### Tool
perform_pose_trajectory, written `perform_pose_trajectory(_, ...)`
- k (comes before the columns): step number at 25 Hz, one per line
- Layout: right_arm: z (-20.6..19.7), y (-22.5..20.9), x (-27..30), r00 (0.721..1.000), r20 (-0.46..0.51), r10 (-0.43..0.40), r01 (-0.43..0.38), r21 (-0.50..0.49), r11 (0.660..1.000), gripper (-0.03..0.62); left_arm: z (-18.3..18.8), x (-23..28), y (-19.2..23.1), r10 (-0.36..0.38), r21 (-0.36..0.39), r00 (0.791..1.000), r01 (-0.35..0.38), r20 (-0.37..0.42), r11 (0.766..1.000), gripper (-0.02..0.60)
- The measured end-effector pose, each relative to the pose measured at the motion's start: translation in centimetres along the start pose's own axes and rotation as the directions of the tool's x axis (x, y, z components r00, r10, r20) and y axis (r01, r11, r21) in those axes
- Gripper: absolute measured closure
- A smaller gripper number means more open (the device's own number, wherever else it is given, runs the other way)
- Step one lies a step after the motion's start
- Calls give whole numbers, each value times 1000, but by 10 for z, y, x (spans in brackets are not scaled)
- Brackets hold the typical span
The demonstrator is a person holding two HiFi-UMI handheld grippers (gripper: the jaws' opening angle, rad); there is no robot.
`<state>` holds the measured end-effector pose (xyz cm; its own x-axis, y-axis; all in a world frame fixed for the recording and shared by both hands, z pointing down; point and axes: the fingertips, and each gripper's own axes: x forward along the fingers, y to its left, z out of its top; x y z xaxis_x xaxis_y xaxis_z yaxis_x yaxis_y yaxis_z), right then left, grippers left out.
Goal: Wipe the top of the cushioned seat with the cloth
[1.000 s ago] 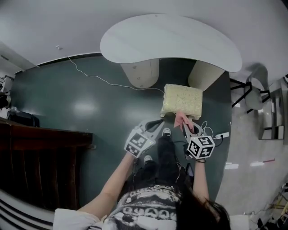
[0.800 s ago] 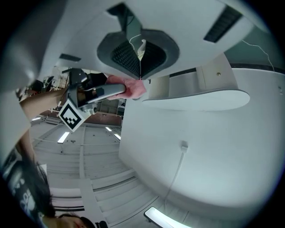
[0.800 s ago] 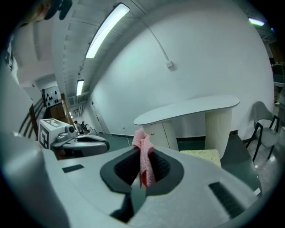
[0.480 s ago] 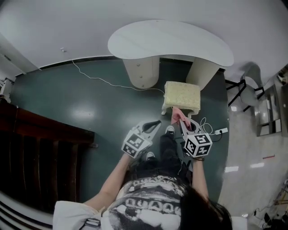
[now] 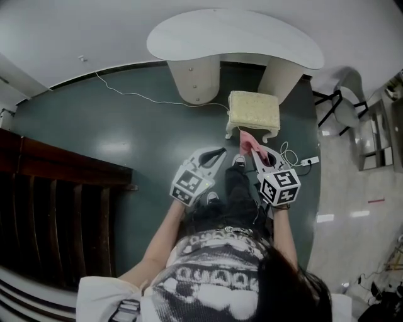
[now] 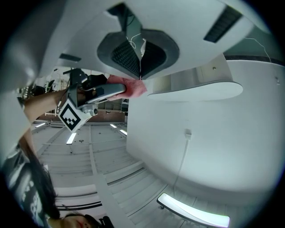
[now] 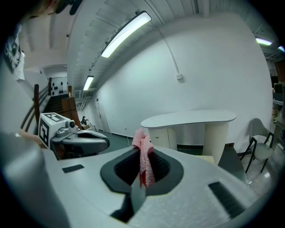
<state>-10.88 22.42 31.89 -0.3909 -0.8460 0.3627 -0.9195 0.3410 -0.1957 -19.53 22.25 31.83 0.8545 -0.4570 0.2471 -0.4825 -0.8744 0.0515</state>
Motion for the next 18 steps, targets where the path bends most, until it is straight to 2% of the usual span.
perform_pose_trajectory(18, -10, 12, -5, 1000, -4, 9, -9, -10, 1000, 583, -4, -9, -8, -2, -3, 1000, 2, 9, 1000, 575)
